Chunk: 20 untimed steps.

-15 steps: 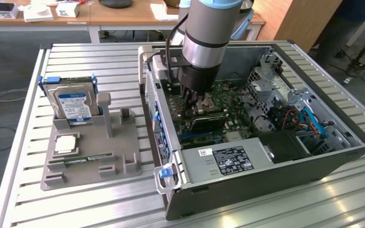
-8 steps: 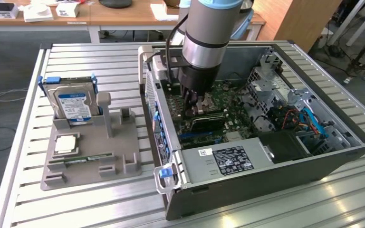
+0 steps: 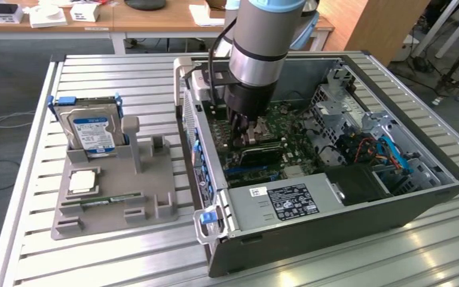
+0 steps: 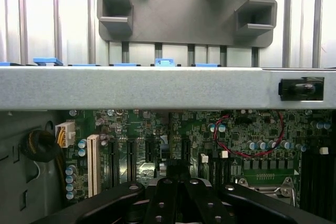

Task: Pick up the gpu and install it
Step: 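Press down on the gpu until it lock into place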

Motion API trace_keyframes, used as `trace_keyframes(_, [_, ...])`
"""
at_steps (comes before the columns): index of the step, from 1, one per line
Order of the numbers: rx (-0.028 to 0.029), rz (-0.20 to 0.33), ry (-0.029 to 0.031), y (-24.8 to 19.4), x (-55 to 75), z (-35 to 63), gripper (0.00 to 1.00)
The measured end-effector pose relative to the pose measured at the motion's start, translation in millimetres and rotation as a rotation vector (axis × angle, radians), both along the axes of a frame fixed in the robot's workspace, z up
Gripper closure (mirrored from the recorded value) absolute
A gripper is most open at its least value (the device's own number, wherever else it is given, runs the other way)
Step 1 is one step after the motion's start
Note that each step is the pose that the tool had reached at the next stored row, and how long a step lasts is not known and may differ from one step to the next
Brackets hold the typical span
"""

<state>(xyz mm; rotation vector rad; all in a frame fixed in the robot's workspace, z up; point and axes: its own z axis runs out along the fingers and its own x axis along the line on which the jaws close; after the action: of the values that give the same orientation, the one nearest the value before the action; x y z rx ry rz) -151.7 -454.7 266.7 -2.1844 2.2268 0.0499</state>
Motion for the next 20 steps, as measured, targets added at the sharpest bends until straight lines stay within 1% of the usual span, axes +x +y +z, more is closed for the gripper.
trace_keyframes(20, [0.0001, 0.0, 0.0, 0.0, 0.0, -1.6, 0.89])
